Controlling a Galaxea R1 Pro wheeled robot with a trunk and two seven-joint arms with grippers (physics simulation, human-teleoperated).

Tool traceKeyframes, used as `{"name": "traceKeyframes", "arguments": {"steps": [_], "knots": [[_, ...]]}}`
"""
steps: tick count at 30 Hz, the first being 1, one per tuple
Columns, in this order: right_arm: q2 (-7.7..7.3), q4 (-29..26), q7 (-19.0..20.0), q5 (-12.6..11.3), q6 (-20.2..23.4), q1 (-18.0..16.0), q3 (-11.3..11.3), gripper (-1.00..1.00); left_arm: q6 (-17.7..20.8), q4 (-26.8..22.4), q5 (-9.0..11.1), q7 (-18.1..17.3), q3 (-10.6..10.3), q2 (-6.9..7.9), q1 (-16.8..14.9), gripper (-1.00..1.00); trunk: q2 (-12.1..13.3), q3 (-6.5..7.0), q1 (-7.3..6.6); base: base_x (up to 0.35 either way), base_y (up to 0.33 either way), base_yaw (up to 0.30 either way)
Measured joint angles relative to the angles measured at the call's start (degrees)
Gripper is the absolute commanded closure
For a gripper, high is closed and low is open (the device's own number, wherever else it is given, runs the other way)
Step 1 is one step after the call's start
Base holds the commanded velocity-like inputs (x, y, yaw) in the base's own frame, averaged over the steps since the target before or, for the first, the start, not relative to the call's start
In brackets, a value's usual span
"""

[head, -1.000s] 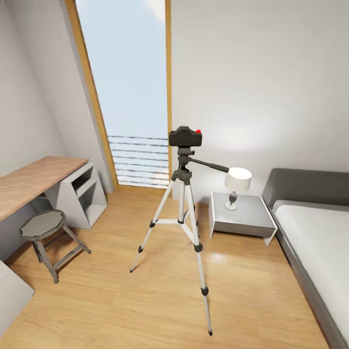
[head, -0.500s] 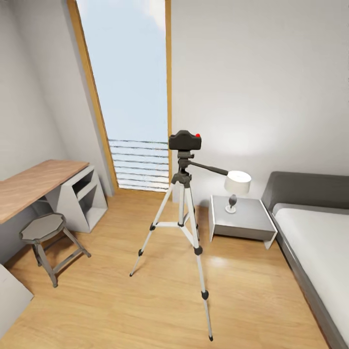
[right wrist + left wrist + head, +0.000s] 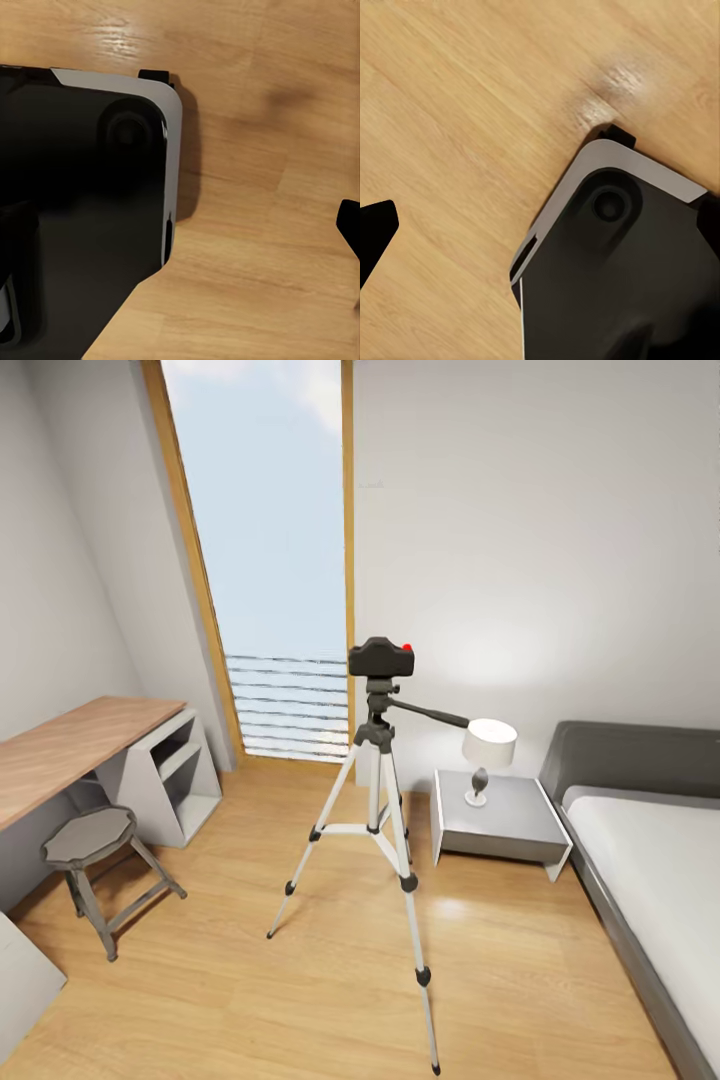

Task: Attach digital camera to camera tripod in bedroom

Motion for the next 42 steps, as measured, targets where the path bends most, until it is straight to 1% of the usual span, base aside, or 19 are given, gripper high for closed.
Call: {"name": "traceKeyframes", "arguments": {"steps": [35, 42], "knots": [[-0.02, -0.1, -0.4, -0.1, -0.3, 0.1, 0.0, -1.0, 0.0, 0.0, 0.0, 0.0, 0.0, 0.0, 0.0, -1.0, 0.0, 3.21, 0.0, 0.0, 0.0, 0.0], [0.07, 0.0, -1.2, -0.1, -0.3, 0.1, 0.0, -1.0, 0.0, 0.0, 0.0, 0.0, 0.0, 0.0, 0.0, -1.0, 0.0, 3.85, 0.0, 0.0, 0.0, 0.0]]}}
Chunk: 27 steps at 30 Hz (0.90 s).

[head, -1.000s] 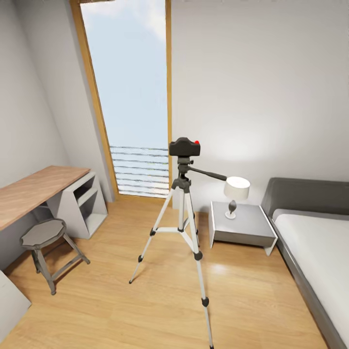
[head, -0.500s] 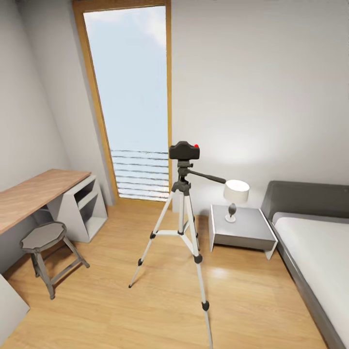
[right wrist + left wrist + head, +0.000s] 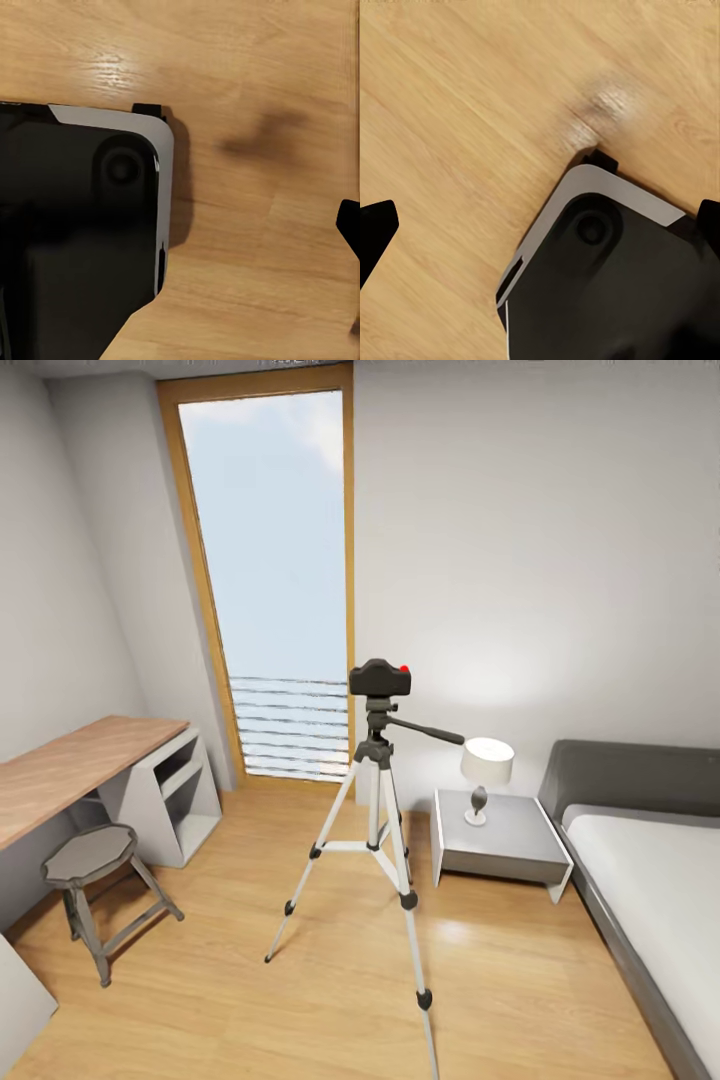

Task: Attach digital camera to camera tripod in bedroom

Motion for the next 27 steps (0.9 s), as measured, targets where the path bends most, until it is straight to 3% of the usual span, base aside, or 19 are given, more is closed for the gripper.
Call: {"name": "traceKeyframes", "arguments": {"steps": [27], "knots": [[-0.09, 0.0, -0.4, 0.0, 0.1, 0.0, 0.0, -1.0, 0.0, 0.0, 0.0, 0.0, 0.0, 0.0, 0.0, -1.0, -0.1, 2.36, 0.02, 0.0, 0.0, 0.0]]}}
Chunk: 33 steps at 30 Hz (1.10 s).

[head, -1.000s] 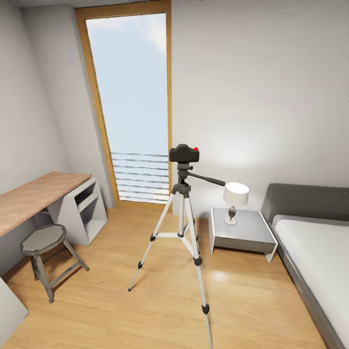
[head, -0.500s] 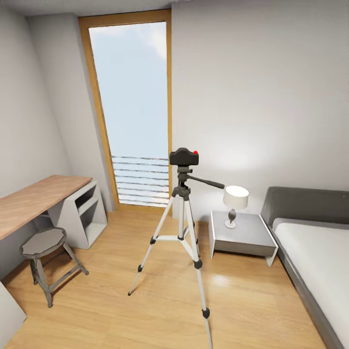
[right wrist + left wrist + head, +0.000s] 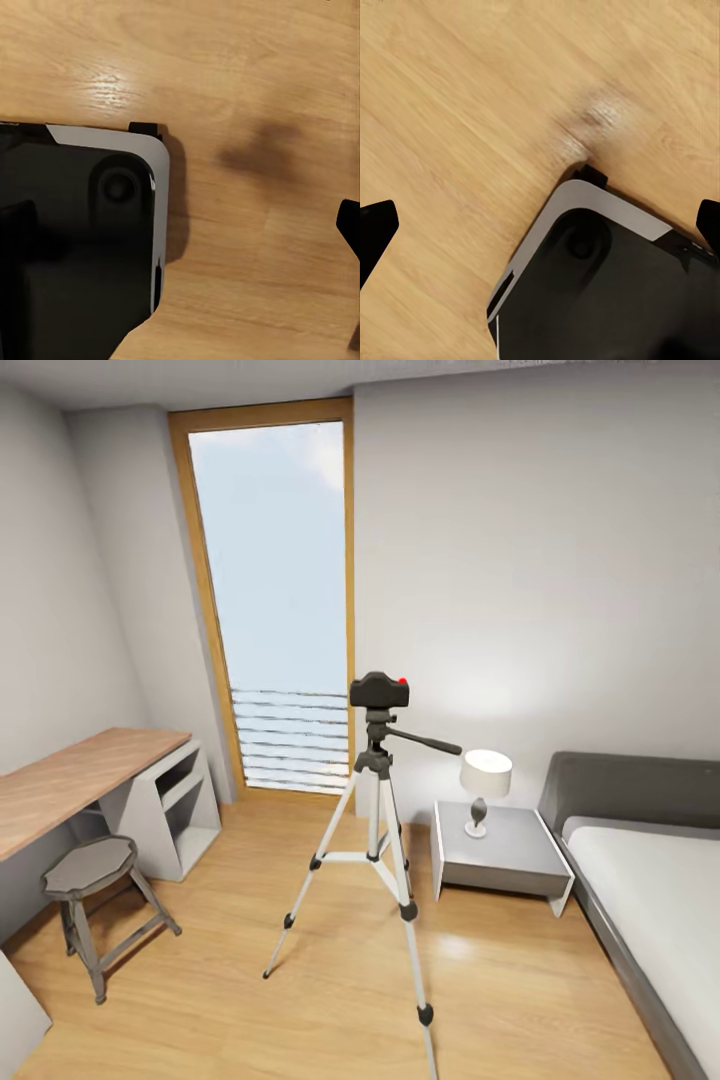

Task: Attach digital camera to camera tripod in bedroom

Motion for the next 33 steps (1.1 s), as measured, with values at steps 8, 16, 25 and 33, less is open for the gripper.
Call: {"name": "traceKeyframes", "arguments": {"steps": [8, 16, 25, 33], "knots": [[-0.03, 0.0, -0.4, 0.0, 0.2, 1.1, 0.0, -1.0, 0.0, 0.0, 0.0, 0.0, 0.0, 0.0, 0.0, -1.0, 0.0, 0.73, 0.0, 0.0, 0.0, 0.0], [0.02, 0.0, -1.1, 0.0, 0.0, 1.9, 0.0, -1.0, 0.0, 0.0, 0.0, 0.0, 0.0, 0.0, 0.0, -1.0, 0.0, 1.46, 0.0, 0.0, 0.0, 0.0], [0.02, 0.0, -1.2, 0.0, -0.1, 2.2, 0.1, -1.0, -0.1, -0.1, 0.1, 0.0, 0.0, 0.08, 0.0, -1.0, 0.0, 2.29, 0.0, 0.0, 0.0, 0.0], [0.02, 0.0, -1.2, 0.0, -0.1, 2.2, 0.1, -1.0, -6.1, 0.1, -0.1, 0.1, -0.2, -0.09, 0.1, -1.0, 0.0, 3.02, 0.0, 0.0, 0.0, 0.0]]}}
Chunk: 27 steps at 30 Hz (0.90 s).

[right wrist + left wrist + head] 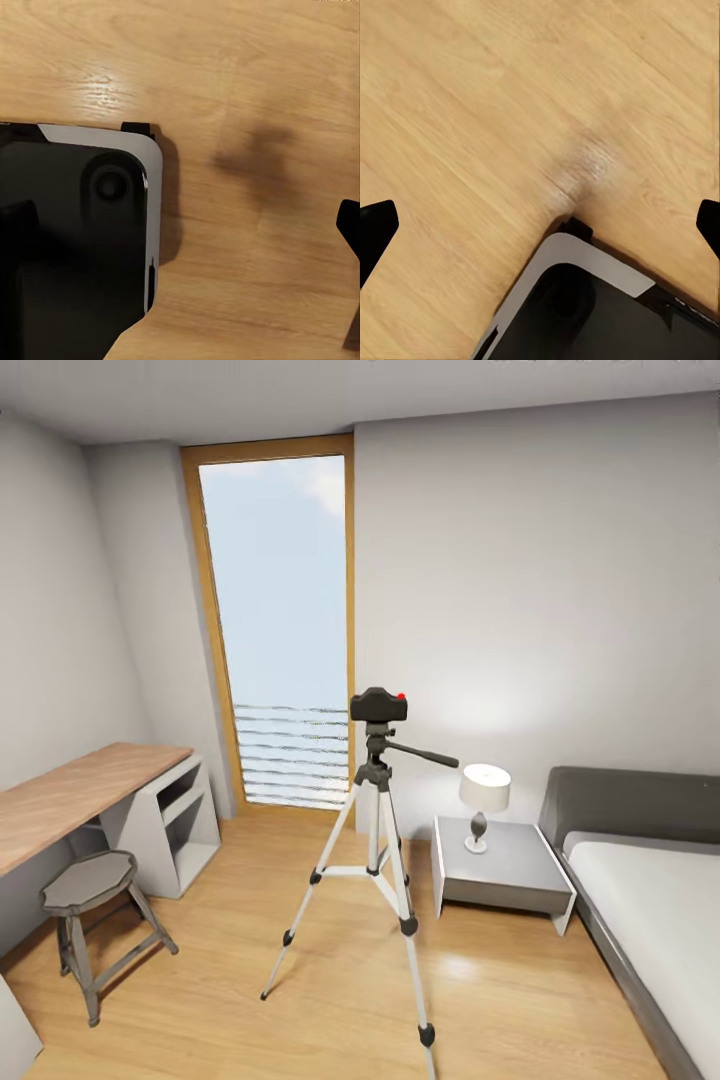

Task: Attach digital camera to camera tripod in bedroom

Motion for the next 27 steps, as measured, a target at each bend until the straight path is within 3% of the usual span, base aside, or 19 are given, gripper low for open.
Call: {"name": "traceKeyframes", "arguments": {"steps": [13, 27], "knots": [[0.0, 0.0, 0.0, 0.0, 0.0, 0.0, 0.0, -1.0, -1.0, 0.1, 0.2, 0.0, 0.0, 0.03, 0.5, -1.0, 0.0, 1.14, 0.0, 0.0, 0.0, 0.0], [0.0, -0.1, 0.0, 0.0, 0.0, 0.0, 0.0, -1.0, -1.3, 0.1, 0.2, 0.0, 0.0, 0.08, 0.6, -1.0, 0.0, 1.38, 0.0, 0.0, 0.0, 0.0]]}}
